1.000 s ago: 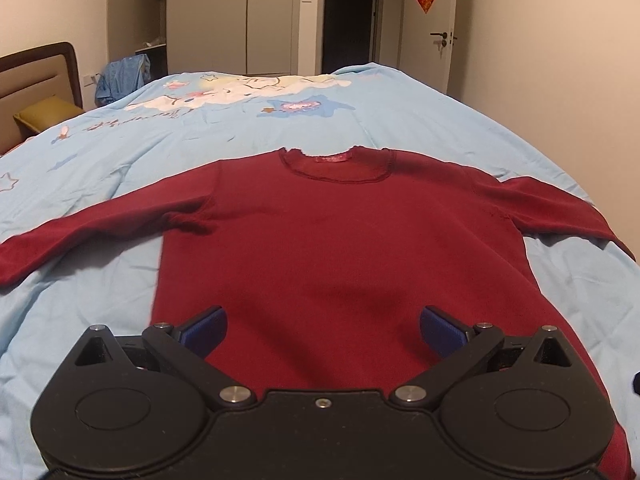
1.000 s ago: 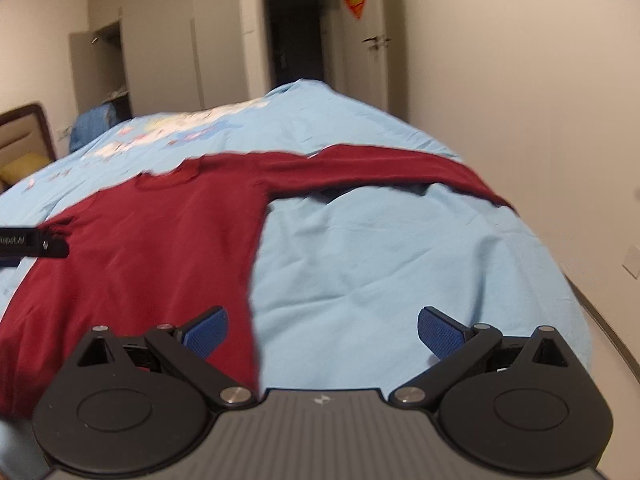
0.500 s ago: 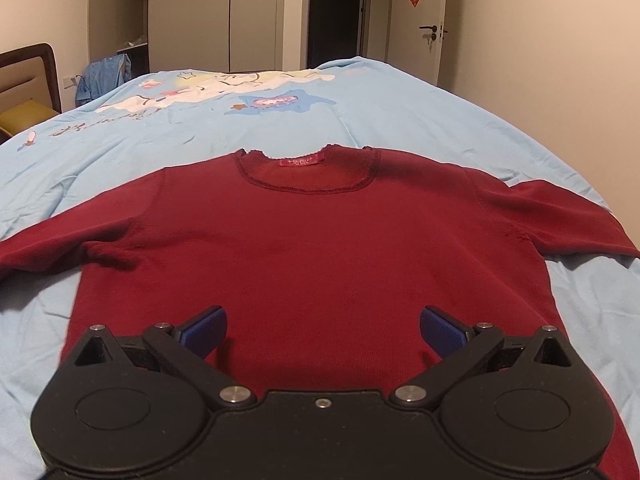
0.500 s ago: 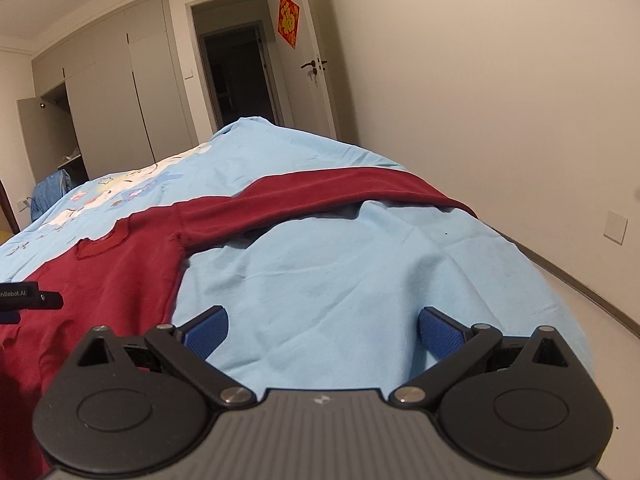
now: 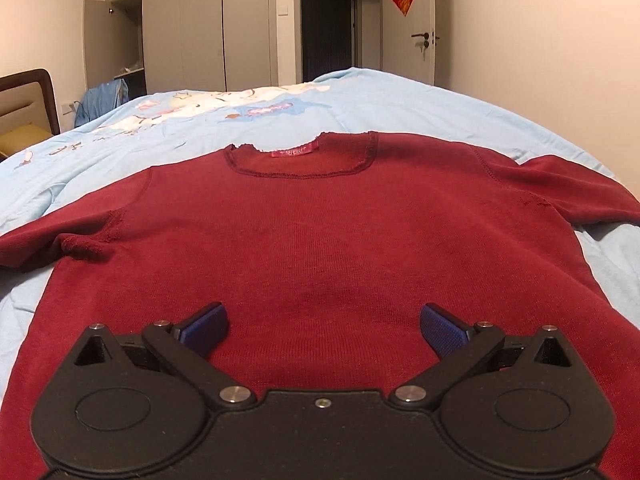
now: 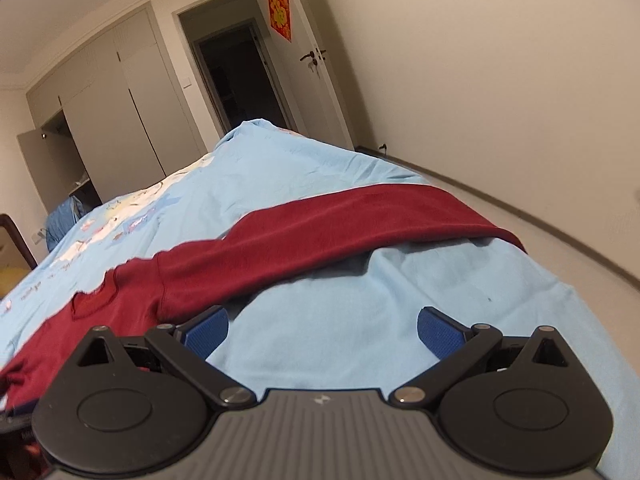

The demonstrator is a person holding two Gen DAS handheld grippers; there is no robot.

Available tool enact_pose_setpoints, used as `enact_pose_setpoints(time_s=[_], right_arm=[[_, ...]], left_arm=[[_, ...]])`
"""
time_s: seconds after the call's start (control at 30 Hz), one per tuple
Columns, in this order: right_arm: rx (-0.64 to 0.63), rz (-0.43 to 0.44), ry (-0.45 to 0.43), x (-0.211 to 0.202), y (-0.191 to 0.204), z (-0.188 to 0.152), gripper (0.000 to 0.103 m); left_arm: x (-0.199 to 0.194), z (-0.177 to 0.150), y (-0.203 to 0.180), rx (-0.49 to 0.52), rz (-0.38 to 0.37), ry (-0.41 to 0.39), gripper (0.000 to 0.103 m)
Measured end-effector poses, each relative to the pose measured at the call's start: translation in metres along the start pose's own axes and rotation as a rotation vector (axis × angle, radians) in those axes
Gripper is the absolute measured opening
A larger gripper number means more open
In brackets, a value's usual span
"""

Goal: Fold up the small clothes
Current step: 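Move the right tool to the sweater's sleeve cuff and lower it, then close the right gripper on the red sleeve cuff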

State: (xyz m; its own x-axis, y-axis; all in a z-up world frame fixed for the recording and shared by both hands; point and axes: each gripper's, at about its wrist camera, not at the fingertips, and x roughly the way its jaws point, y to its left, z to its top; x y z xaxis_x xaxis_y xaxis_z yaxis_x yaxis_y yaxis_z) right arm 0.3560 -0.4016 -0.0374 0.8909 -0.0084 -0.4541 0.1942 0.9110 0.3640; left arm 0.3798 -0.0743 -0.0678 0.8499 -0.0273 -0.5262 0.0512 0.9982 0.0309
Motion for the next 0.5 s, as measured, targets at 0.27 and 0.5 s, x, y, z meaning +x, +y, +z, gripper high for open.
enact_pose_setpoints(time_s=[0.27, 0.5], right_arm=[[0.318, 0.011, -0.024, 0.051, -0.059, 0.025, 0.103], [0.551, -0.012, -0.107, 0.082, -0.103, 0.031, 0.102]], left_arm=[[-0.001, -0.003, 0.003, -0.014, -0.012, -0.012, 0.102], [-0.001, -0.005, 0.003, -0.015, -0.013, -0.013, 0.103]])
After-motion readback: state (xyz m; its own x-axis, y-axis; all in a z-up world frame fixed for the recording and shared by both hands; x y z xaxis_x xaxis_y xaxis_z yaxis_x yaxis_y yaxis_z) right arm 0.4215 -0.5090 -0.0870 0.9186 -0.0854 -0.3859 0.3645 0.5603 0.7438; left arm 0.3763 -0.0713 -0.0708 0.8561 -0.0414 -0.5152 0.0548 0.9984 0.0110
